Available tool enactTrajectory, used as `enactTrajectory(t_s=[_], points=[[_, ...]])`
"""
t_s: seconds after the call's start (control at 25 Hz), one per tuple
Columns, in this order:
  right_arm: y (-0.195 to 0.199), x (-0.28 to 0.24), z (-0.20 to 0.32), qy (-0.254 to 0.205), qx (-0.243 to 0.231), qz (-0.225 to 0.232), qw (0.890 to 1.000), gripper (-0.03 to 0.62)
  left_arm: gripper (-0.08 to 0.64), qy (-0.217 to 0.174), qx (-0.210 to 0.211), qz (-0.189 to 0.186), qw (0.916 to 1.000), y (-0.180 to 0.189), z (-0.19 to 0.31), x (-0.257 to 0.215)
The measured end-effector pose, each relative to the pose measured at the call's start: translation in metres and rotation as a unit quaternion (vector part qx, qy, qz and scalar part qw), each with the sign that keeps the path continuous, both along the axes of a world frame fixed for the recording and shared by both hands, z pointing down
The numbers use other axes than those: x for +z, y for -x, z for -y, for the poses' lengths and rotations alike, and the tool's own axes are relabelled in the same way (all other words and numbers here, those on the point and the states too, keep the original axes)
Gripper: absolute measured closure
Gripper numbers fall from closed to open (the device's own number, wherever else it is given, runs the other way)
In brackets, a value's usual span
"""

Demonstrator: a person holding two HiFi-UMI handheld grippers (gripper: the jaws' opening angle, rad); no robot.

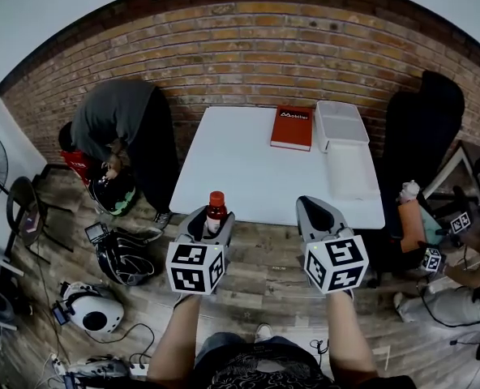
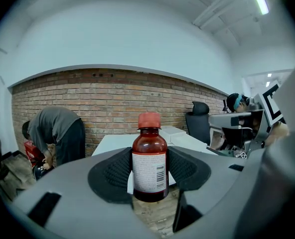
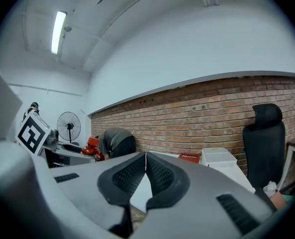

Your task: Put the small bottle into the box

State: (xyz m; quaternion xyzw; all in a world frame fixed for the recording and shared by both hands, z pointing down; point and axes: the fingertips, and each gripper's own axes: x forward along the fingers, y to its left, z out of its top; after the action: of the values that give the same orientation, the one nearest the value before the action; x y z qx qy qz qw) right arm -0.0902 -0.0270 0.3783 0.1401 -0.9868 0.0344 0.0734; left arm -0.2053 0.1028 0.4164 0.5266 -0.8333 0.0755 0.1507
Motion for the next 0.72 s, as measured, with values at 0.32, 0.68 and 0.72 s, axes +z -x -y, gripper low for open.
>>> enactTrajectory(t_s=[0.32, 0.68, 0.72], points=[[0.012, -0.005, 0.020, -0.006, -0.002, 0.005, 1.000, 0.571, 0.327, -0.011, -0.002, 0.009, 0.9999, 0.016, 0.022, -0.011], [0.047, 0.008, 0.053, -0.006, 0.007, -0.002, 1.000, 0.571, 0.328, -0.010, 0.009, 0.001, 0.9999, 0.054, 0.059, 0.005], [0.054, 0.008, 0.059, -0.006, 0.009, -0.004, 1.000, 0.571, 0.327, -0.009, 0.012, 0.001, 0.9999, 0.061, 0.066, 0.005]])
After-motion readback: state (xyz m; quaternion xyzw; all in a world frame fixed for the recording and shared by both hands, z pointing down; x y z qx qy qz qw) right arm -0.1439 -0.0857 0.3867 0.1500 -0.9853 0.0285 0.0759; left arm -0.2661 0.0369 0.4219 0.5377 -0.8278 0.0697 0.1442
